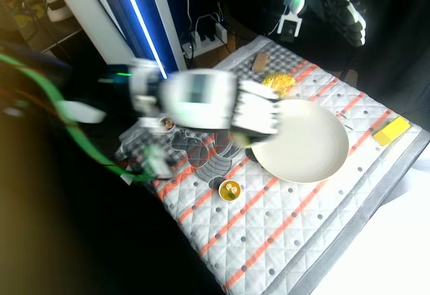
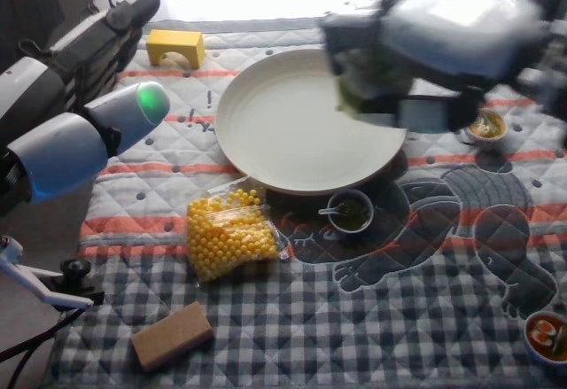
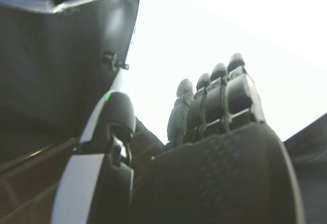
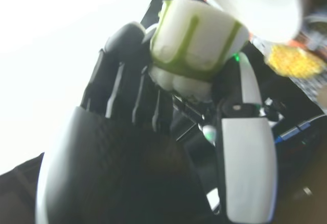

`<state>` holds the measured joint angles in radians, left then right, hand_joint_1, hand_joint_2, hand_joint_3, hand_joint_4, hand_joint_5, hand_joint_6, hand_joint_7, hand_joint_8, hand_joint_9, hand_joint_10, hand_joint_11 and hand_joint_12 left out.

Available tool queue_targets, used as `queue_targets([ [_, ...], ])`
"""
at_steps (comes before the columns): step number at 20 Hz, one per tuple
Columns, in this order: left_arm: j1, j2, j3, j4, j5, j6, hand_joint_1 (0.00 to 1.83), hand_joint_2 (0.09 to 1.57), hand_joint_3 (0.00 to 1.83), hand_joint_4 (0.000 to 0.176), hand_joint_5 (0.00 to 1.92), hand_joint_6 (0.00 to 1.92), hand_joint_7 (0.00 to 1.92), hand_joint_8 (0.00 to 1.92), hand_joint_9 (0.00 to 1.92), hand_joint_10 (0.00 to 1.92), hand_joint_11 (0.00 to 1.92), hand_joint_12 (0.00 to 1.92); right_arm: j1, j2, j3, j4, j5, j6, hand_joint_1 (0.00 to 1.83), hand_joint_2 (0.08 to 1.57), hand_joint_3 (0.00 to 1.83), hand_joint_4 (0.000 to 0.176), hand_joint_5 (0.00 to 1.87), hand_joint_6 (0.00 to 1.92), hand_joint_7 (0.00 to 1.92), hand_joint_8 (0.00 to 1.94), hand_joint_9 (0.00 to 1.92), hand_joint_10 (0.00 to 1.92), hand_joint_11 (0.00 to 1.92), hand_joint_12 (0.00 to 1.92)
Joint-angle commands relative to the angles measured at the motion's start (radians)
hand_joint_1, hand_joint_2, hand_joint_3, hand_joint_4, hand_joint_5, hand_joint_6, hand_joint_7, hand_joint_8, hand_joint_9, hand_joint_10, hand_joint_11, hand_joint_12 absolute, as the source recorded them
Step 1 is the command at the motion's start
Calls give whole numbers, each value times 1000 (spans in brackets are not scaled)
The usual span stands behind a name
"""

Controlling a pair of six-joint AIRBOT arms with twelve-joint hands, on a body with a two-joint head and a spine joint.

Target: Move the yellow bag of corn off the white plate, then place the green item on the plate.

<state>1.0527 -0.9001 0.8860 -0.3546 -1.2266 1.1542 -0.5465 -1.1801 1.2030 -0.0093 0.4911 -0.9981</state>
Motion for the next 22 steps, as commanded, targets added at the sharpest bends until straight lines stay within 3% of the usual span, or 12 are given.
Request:
queue_targets([
  [1,-9,0,5,10,-140,-10,408,1398,0,0,100,12,0,0,0,0,0,273,24,-28,34,8,33,-2,1144,1338,2,0,530,1576,660,1666,651,1790,648,1921],
  [4,-9,-1,8,8,-140,-10,375,1422,1,18,103,6,0,0,0,0,0,413,26,-116,127,46,-61,-2,1097,1328,0,2,569,1559,650,1592,577,1651,589,1910],
  [5,-9,-1,8,7,-140,-10,345,1432,1,18,98,2,9,1,0,0,0,462,26,-136,148,57,-80,-2,1046,1328,0,0,579,1563,341,1274,346,1523,330,1919],
  [7,-9,-4,7,6,-142,-11,439,1421,0,16,119,6,0,0,0,0,0,393,26,-160,181,78,-105,-2,764,1226,0,16,29,296,34,203,13,499,12,1369],
  [10,-9,-5,7,6,-143,-14,537,1429,1,5,116,2,0,0,0,0,0,127,26,-162,170,86,-107,-2,577,1179,0,50,0,1,0,1,0,6,0,127],
  [11,-9,-5,7,6,-143,-14,496,1429,0,6,109,0,0,0,0,0,0,45,35,-161,148,77,-96,-2,430,1116,0,111,0,0,0,0,0,0,0,25],
  [12,-9,-4,7,6,-143,-14,445,1436,3,4,109,0,0,0,0,0,0,30,51,-132,117,62,-78,-2,348,1107,0,103,0,0,0,0,0,0,0,4],
  [14,-9,-2,7,4,-150,-15,474,1415,0,32,99,2,0,0,0,0,0,6,61,-30,30,53,20,-2,415,1110,0,7,0,0,0,0,0,0,0,0],
  [17,-8,-1,9,2,-163,-25,581,1366,0,20,86,1,0,0,0,0,0,0,59,109,-97,51,198,-2,407,1016,0,62,0,0,0,0,0,0,0,0],
  [20,0,14,1,-4,-204,-40,462,1342,0,87,1,0,0,0,0,0,8,4,-2,253,-219,49,408,-2,247,1001,20,113,0,0,0,0,0,0,0,832],
  [21,0,21,-3,-7,-218,-42,456,1334,0,93,0,0,0,0,0,0,1,0,-39,300,-257,58,487,-2,269,1081,13,115,0,0,0,0,0,0,0,757],
  [22,0,28,-5,-7,-230,-44,432,1339,0,92,0,0,0,0,0,0,0,0,-70,336,-284,66,544,-2,292,1145,4,124,0,0,0,0,0,0,0,270],
])
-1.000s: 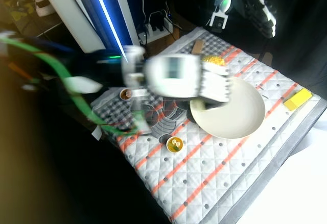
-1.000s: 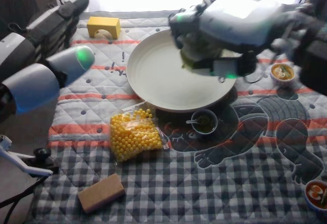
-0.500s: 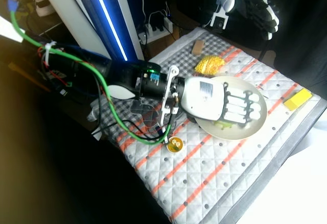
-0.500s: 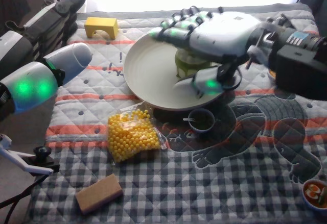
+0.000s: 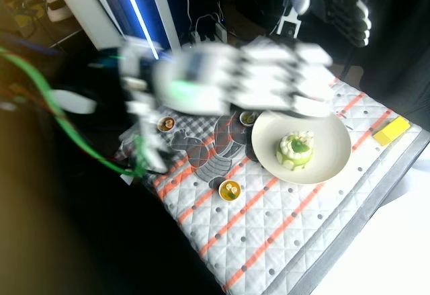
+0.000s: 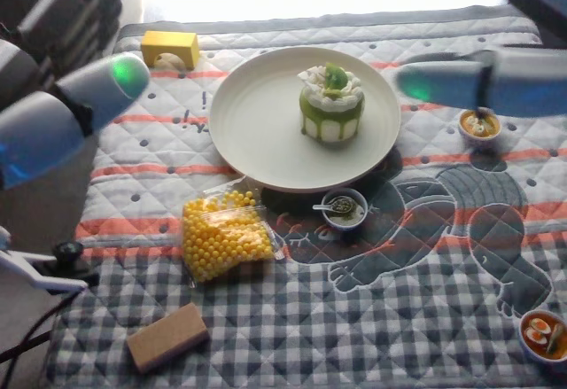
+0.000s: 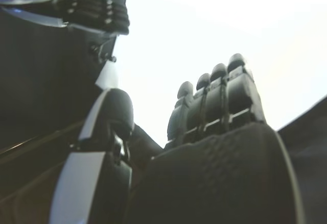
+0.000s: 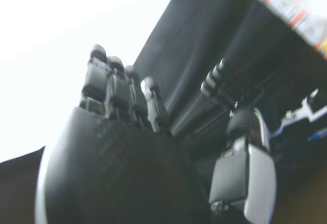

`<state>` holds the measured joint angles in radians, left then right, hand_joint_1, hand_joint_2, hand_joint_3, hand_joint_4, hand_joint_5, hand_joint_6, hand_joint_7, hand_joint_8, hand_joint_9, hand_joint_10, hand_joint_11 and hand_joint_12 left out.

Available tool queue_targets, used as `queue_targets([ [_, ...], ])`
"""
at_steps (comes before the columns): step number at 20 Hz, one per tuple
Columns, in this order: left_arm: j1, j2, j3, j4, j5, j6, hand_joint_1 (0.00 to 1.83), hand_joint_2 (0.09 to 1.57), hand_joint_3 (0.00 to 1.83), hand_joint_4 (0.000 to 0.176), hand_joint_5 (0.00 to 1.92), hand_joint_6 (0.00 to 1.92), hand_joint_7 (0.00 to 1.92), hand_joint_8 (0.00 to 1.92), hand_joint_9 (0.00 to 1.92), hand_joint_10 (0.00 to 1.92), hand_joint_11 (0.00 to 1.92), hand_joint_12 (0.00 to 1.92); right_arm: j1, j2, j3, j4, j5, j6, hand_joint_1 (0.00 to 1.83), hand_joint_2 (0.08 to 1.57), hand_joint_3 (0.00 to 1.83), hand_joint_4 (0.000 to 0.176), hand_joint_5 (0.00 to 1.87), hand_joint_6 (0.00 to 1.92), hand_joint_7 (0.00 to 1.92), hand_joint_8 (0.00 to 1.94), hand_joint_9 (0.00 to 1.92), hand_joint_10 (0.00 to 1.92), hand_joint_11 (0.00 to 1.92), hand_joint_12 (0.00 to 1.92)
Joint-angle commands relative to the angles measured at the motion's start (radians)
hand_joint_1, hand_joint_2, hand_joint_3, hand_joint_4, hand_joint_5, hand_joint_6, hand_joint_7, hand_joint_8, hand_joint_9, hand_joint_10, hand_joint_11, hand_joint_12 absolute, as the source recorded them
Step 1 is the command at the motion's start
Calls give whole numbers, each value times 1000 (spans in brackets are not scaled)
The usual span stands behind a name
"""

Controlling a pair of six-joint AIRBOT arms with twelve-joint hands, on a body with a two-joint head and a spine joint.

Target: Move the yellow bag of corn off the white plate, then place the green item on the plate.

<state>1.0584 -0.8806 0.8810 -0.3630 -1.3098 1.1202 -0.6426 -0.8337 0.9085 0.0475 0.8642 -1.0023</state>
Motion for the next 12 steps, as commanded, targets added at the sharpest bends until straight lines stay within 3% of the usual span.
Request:
queue_targets([
  [1,-6,19,-5,2,-161,-11,391,1341,0,105,0,0,0,0,0,0,0,0,-9,27,-16,21,232,3,273,1159,2,114,0,0,0,0,0,0,0,53],
  [2,-6,36,-15,2,-192,-11,381,1341,0,148,0,0,0,0,0,0,0,0,-55,75,-49,42,307,2,391,1124,0,125,0,0,0,0,0,0,0,10],
  [3,-6,45,-22,2,-222,-12,378,1341,0,157,0,0,0,0,0,0,0,0,-91,101,-72,57,358,2,418,1114,0,125,0,0,0,0,0,0,0,1],
  [4,-5,49,-26,2,-249,-19,431,1341,0,117,0,0,0,0,0,0,0,0,-130,123,-93,76,413,-2,623,1125,0,121,0,0,0,0,0,0,0,0],
  [5,-2,51,-26,3,-264,-29,444,1355,0,103,0,0,0,0,0,0,0,0,-159,136,-107,89,444,-9,674,1124,0,114,0,0,0,0,0,0,0,0],
  [6,4,58,-24,7,-285,-47,422,1352,0,133,0,0,0,0,0,0,0,0,-215,158,-134,122,500,-31,700,1113,0,129,0,0,0,0,0,0,0,0],
  [7,5,61,-22,9,-294,-52,405,1356,0,167,0,0,0,0,0,0,0,0,-246,167,-145,138,530,-37,711,1112,0,125,0,0,0,0,0,0,0,0],
  [8,6,64,-20,12,-305,-53,415,1355,0,153,0,0,0,0,0,0,0,0,-290,175,-157,160,575,-39,711,1122,0,130,0,0,0,0,0,0,0,0],
  [9,6,67,-18,19,-328,-53,453,1346,0,156,0,0,0,0,0,0,21,15,-337,184,-170,188,638,-39,625,1100,0,104,0,0,0,0,0,0,0,0],
  [10,6,69,-19,21,-334,-53,453,1346,0,156,0,0,0,0,0,0,21,15,-350,186,-173,198,662,-39,625,1100,0,104,0,0,0,0,0,0,0,0],
  [11,6,75,-20,27,-346,-53,429,1351,0,172,0,0,0,0,0,0,3,8,-378,190,-180,218,702,-39,602,1083,0,96,0,0,0,0,0,0,0,0],
  [12,5,79,-19,33,-354,-53,430,1373,9,175,0,0,0,0,0,0,0,1,-400,194,-185,239,734,-39,576,1074,0,84,0,0,0,0,0,0,0,0],
])
